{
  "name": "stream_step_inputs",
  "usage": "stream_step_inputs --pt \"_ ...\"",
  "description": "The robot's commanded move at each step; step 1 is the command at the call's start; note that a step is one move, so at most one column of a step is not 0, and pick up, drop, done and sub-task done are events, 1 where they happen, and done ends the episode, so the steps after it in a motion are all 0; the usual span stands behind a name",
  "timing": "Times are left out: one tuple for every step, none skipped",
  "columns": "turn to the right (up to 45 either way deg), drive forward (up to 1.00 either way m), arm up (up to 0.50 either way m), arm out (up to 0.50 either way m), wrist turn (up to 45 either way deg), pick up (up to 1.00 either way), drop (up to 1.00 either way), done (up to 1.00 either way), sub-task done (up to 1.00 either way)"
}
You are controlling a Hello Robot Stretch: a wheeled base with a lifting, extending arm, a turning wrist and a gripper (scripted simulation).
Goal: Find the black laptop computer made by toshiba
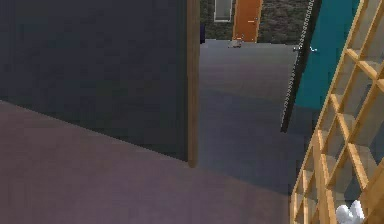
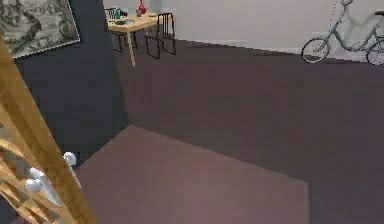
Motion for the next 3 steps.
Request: stream_step_inputs --pt "3.0 0.00 0.00 0.00 0.0 0.00 0.00 0.00 0.00" --pt "0.0 0.25 0.00 0.00 0.0 0.00 0.00 0.00 0.00" --pt "-45.0 0.00 0.00 0.00 0.0 0.00 0.00 0.00 0.00"
